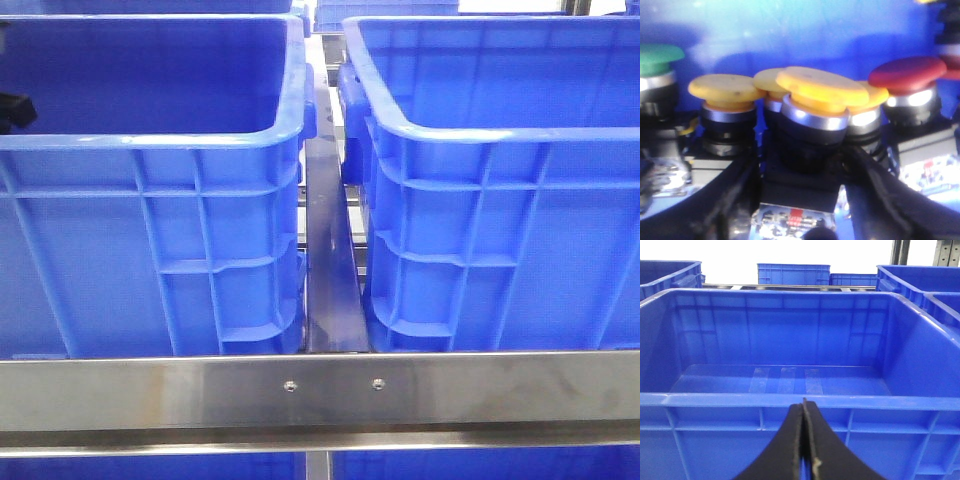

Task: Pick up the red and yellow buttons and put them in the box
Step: 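Grasp the yellow-capped button with the left gripper and lift it, then hand the yellow button from the left gripper to the right gripper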

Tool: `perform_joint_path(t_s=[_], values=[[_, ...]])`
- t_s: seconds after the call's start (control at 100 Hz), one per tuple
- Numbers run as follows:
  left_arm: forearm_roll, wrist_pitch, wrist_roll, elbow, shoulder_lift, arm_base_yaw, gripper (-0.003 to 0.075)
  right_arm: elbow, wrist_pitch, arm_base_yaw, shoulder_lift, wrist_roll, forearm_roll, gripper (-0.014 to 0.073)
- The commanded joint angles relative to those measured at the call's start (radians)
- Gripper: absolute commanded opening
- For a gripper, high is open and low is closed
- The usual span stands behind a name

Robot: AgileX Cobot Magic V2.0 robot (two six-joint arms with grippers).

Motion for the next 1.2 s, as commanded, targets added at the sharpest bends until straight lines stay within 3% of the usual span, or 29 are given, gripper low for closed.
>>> perform_joint_path(t_s=[0.0,0.17,0.38,0.6,0.77,0.97,1.19], values=[[-0.015,-0.028,0.036,-0.030,-0.093,-0.005,0.0211,-0.017,-0.075,-0.002,-0.024,-0.002,0.003,-0.0056],[-0.034,-0.048,0.083,-0.030,-0.172,-0.050,0.0211,-0.017,-0.075,-0.002,-0.024,-0.002,0.003,-0.0056],[-0.116,-0.062,0.209,-0.030,-0.241,-0.177,0.0211,-0.017,-0.076,-0.002,-0.024,-0.002,0.003,-0.0056],[-0.334,-0.065,0.356,-0.030,-0.245,-0.282,0.0211,-0.017,-0.096,-0.002,-0.024,-0.002,0.003,-0.0056],[-0.556,-0.032,0.435,-0.030,-0.245,-0.306,0.0211,-0.029,-0.089,-0.001,-0.024,-0.002,0.003,-0.0056],[-0.857,0.123,0.642,-0.030,-0.243,-0.306,0.0211,-0.135,0.071,0.001,0.006,-0.002,0.003,-0.0056],[-0.871,0.236,0.677,-0.030,-0.242,-0.336,0.0211,-0.315,0.267,0.004,0.190,-0.002,0.037,-0.0056]])
